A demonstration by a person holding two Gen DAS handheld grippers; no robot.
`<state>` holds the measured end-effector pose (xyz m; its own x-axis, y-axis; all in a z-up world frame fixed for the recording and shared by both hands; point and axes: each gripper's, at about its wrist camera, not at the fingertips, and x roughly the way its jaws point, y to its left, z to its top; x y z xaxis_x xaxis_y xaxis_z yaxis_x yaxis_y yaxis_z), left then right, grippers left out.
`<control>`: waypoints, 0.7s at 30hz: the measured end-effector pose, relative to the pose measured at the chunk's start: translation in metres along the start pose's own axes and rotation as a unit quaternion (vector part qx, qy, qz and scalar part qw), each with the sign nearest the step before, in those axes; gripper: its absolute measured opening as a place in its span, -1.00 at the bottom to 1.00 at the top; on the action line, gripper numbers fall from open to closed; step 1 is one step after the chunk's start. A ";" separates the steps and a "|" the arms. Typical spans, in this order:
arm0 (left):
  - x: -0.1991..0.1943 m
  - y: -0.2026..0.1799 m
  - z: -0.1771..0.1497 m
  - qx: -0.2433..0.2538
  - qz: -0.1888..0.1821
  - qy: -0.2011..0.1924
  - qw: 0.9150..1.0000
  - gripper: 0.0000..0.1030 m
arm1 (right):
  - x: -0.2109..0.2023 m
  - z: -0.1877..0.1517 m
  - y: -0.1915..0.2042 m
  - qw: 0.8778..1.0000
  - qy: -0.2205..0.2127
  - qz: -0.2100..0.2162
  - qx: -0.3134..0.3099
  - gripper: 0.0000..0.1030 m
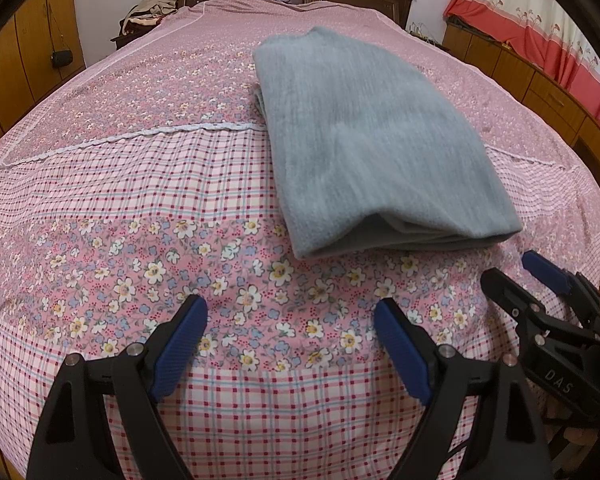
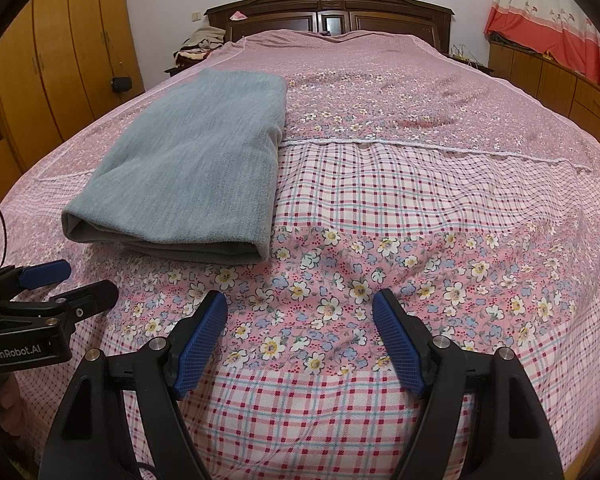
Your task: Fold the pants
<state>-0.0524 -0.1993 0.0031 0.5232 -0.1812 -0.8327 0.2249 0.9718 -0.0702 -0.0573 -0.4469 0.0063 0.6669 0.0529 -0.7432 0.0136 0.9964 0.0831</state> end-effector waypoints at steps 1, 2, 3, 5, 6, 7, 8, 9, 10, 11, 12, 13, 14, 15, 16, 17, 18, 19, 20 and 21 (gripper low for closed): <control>0.000 0.001 0.000 0.000 0.000 0.000 1.000 0.73 | 0.000 0.000 0.000 1.000 0.000 0.000 0.000 0.50; 0.000 0.002 0.000 0.000 0.000 0.000 1.000 0.73 | 0.000 0.000 0.000 1.000 0.000 0.000 0.000 0.50; 0.000 0.001 0.000 0.000 0.000 0.000 1.000 0.73 | 0.000 0.000 0.000 1.000 0.000 0.000 0.000 0.50; 0.000 0.002 0.000 0.000 0.000 0.000 1.000 0.73 | 0.000 0.000 0.000 1.000 0.000 0.000 0.000 0.50; 0.000 0.002 0.000 0.000 0.000 0.000 1.000 0.73 | 0.000 0.000 0.000 1.000 0.000 0.000 0.000 0.50; 0.000 0.002 0.000 0.000 0.000 0.000 1.000 0.73 | 0.000 0.000 0.000 1.000 0.000 0.000 0.000 0.50; 0.000 0.001 0.000 0.000 0.000 0.000 1.000 0.73 | 0.000 0.000 0.000 1.000 0.000 0.000 0.000 0.50; 0.000 0.001 0.000 0.000 0.000 0.000 1.000 0.73 | 0.000 0.000 0.000 1.000 0.000 0.000 0.000 0.50; 0.000 0.002 0.000 0.000 0.000 0.000 1.000 0.73 | 0.000 0.000 0.000 1.000 0.000 0.000 0.000 0.50; 0.000 0.001 0.000 0.000 0.000 0.000 1.000 0.73 | 0.000 0.000 0.000 1.000 0.000 0.000 0.000 0.51; 0.000 0.001 0.000 0.000 0.000 0.000 1.000 0.73 | 0.000 0.000 0.000 1.000 0.000 0.000 0.000 0.51; 0.000 0.002 0.000 0.000 0.000 0.000 1.000 0.73 | 0.000 0.000 0.000 1.000 0.000 0.000 0.000 0.51; 0.000 0.001 0.000 0.000 0.000 0.000 1.000 0.73 | 0.000 0.000 0.000 1.000 0.000 0.000 0.000 0.51; 0.000 0.001 0.000 0.001 0.000 0.000 1.000 0.73 | 0.000 -0.001 0.000 1.000 0.000 0.000 0.000 0.51; -0.001 0.002 0.000 0.001 0.000 0.000 1.000 0.73 | 0.000 0.000 0.000 1.000 0.000 0.000 0.000 0.51; -0.001 0.001 0.000 0.000 0.000 0.000 1.000 0.73 | 0.000 -0.001 0.000 1.000 0.000 0.000 0.000 0.51; 0.000 0.000 -0.001 0.001 0.000 0.000 1.000 0.73 | 0.000 -0.001 0.001 1.000 0.000 0.000 0.000 0.51; -0.001 0.001 0.000 0.000 0.000 0.000 1.000 0.73 | 0.000 -0.001 0.000 1.000 0.000 0.000 0.000 0.51; -0.001 0.001 0.000 0.001 0.000 0.000 1.000 0.73 | 0.000 -0.001 0.000 1.000 0.000 0.000 0.000 0.51; -0.001 0.001 0.000 0.001 0.000 0.000 1.000 0.73 | 0.000 -0.001 0.001 1.000 0.000 0.000 0.000 0.51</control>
<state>-0.0527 -0.1977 0.0035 0.5224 -0.1816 -0.8331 0.2261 0.9716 -0.0700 -0.0577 -0.4463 0.0059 0.6673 0.0522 -0.7429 0.0140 0.9965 0.0827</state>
